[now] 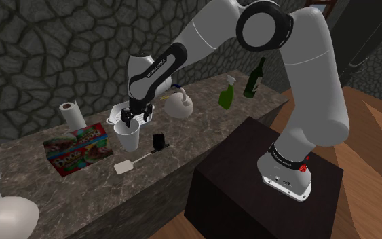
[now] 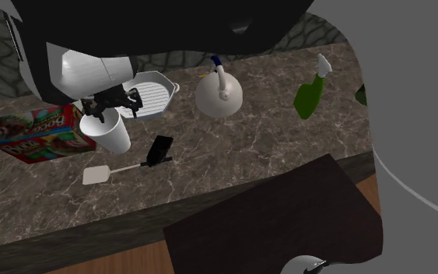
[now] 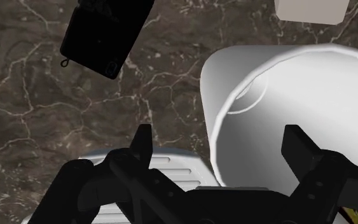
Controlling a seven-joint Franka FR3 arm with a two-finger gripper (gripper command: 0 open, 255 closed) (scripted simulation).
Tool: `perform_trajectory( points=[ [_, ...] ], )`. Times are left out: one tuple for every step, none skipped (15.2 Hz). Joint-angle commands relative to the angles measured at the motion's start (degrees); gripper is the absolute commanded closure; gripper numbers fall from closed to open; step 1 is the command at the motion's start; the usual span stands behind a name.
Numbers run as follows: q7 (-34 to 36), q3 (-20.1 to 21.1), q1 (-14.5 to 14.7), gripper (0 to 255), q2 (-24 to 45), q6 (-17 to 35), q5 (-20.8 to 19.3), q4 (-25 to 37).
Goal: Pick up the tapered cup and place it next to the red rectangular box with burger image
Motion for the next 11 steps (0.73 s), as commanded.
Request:
perform_trajectory(
  points=[
    [-0.03, 0.0, -0.29, 0, -2.49, -1.62, 0.03, -0.87],
    [-0.04, 0.0, -0.47, 0, -4.08, -2.76, 0.04, -1.33],
    [-0.04, -0.01, -0.61, 0, -5.31, -3.69, 0.05, -1.63],
    [-0.05, -0.01, -0.61, 0, -5.31, -3.69, 0.05, -1.63],
    [-0.05, -0.01, -0.61, 0, -5.31, -3.69, 0.05, -1.64],
    [-0.05, -0.01, -0.61, 0, -5.31, -3.69, 0.05, -1.63],
    [-0.05, -0.01, -0.61, 0, -5.31, -3.69, 0.05, -1.63],
    [-0.05, -0.01, -0.61, 0, -5.31, -3.69, 0.05, -1.63],
    [-0.05, -0.01, -0.61, 0, -5.31, -3.69, 0.05, -1.63],
    [-0.05, -0.01, -0.61, 0, -5.31, -3.69, 0.05, -1.63],
    [-0.05, -0.01, -0.61, 0, -5.31, -3.69, 0.05, -1.63]
  ],
)
